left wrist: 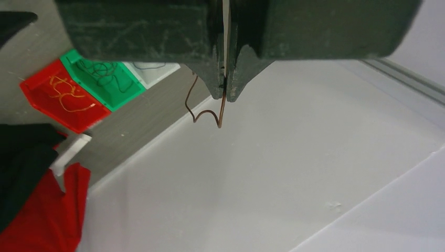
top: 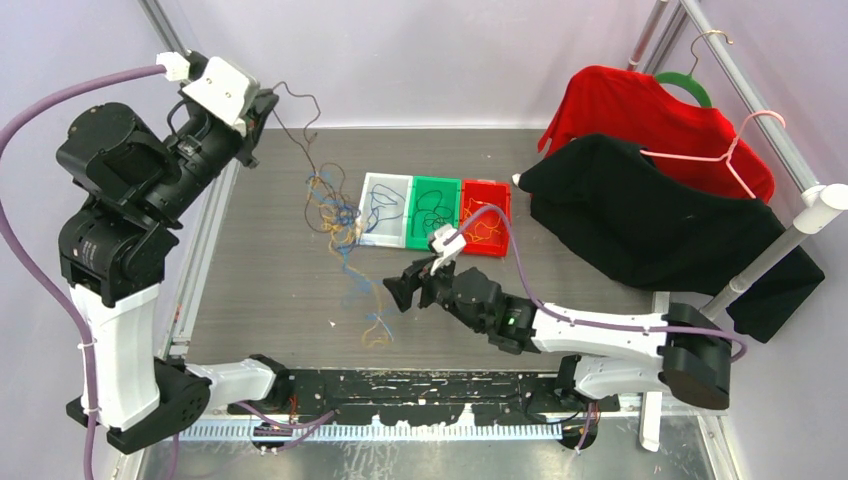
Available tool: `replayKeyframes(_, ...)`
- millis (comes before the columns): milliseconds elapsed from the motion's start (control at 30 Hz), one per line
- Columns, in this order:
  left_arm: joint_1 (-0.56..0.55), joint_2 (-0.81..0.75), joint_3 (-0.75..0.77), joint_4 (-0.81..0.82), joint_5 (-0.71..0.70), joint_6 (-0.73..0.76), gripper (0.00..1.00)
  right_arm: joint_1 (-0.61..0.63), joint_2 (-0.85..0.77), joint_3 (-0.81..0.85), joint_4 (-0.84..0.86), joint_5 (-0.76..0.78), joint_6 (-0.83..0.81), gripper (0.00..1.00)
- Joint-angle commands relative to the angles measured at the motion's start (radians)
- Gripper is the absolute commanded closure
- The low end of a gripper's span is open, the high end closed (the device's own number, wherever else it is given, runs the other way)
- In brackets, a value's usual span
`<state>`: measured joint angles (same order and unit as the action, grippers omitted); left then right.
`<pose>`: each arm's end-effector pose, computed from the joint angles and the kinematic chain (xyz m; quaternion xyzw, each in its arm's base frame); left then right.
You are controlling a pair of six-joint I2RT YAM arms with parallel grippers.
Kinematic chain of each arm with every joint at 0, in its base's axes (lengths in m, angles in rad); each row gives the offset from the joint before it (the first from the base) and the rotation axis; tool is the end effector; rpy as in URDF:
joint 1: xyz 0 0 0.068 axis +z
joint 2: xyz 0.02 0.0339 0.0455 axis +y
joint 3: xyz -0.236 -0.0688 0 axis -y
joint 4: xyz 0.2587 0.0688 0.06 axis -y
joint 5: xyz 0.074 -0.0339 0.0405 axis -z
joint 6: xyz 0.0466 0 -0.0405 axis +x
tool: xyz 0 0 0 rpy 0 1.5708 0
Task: Untangle the cables
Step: Untie the cable.
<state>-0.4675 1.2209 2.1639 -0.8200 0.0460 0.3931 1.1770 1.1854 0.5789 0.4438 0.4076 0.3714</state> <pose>0.1438 -0.0750 0.5946 0.2919 0.5946 -0.0431 0.7479 0.1296 0.2637 0.2151 -0.1721 0.7381 0.3329 0.5611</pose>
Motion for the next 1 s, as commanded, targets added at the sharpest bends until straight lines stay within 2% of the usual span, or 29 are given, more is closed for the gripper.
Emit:
replayKeyframes(0, -0.003, -0.024, -0.036, -0.062, 0.107, -0.039, 1.00, -0.001, -0.062, 0.235, -0.114, -0.180, -0.148, 0.22)
replayKeyframes(200, -0.002, -0.037, -0.073, -0.102, 0.176, -0.055, 1.00, -0.042, 0.036, 0.457, -0.135, -0.278, -0.183, 0.28)
replayKeyframes(433, -0.002, -0.037, -0.072, -0.137, 0.207, -0.059, 1.00, -0.115, 0.203, 0.605, -0.076, -0.492, -0.109, 0.30)
replayKeyframes(667, -0.002, -0.038, -0.067, -0.148, 0.228, -0.069, 1.00, -0.119, 0.288, 0.664, -0.038, -0.491, -0.086, 0.37)
replayKeyframes(733, -0.002, -0.039, -0.066, -0.146, 0.230, -0.071, 1.00, -0.119, 0.304, 0.675, -0.039, -0.480, -0.085, 0.45)
replayKeyframes(867, -0.002, -0.037, -0.061, -0.142, 0.230, -0.074, 1.00, -0.119, 0.323, 0.669, -0.036, -0.454, -0.064, 0.72)
replayKeyframes(967, -0.003, -0.037, -0.058, -0.135, 0.228, -0.074, 1.00, -0.119, 0.330, 0.644, -0.024, -0.442, -0.044, 0.84)
